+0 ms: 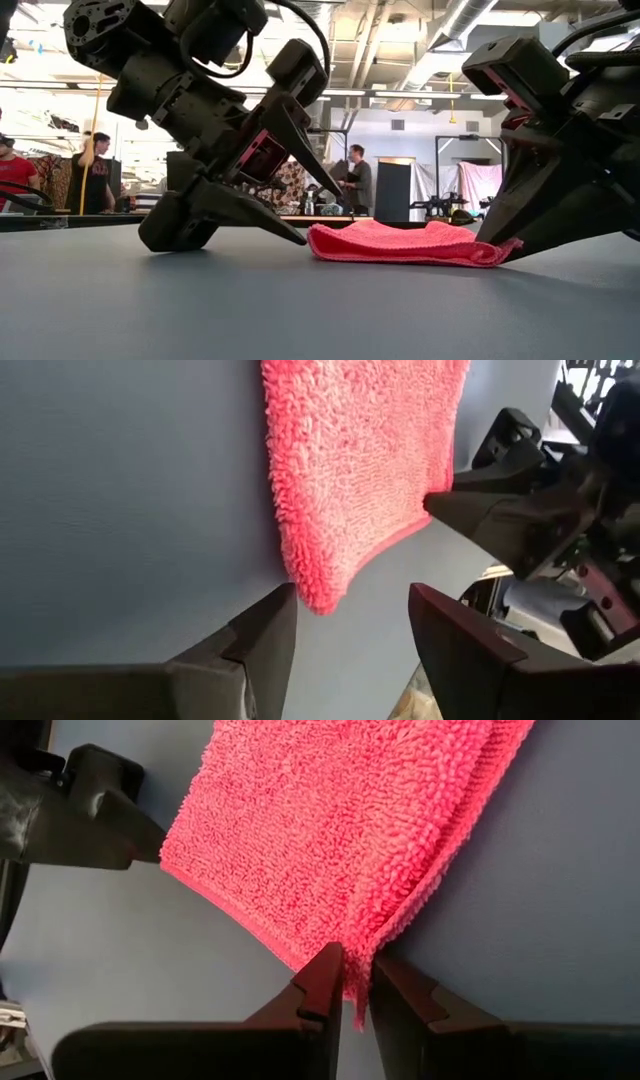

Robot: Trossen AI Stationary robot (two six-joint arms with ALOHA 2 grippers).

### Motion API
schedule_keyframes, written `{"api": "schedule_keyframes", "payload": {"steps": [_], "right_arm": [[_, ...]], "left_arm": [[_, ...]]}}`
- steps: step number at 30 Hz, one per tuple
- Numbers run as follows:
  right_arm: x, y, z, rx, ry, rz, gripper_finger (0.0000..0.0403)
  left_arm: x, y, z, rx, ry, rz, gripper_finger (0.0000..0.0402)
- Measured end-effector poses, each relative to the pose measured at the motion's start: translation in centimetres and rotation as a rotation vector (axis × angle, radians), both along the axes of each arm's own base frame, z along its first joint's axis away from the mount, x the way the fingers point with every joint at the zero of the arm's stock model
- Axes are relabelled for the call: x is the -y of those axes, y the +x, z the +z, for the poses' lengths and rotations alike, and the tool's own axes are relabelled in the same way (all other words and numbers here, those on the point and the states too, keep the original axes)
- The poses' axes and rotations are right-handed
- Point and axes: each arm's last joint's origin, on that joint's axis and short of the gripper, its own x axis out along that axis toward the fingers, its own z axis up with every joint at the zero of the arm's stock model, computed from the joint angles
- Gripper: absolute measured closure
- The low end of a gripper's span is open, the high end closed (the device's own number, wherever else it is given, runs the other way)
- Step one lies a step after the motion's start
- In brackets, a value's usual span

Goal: Roll towel
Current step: Roll the pink microfiber towel

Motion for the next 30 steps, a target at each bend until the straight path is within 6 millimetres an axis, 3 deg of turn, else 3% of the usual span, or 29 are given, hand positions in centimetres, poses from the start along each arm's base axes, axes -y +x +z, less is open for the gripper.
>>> {"api": "schedule_keyframes", "payload": {"steps": [10,21,30], "right_arm": [[0.01,0.00,0.00,0.000,-0.004,0.001,0.0325],[0.02,0.01,0.02,0.004,-0.012,0.000,0.0325],[0.02,0.01,0.02,0.004,-0.013,0.000,0.0325]], "left_arm": [[-0.34,-0.01,-0.11,-0.042,-0.071,0.061,0.0238],[-0.57,0.05,-0.07,-0.036,-0.090,0.027,0.0394],[-0.52,0.05,-0.05,-0.034,-0.098,0.013,0.0401]]}}
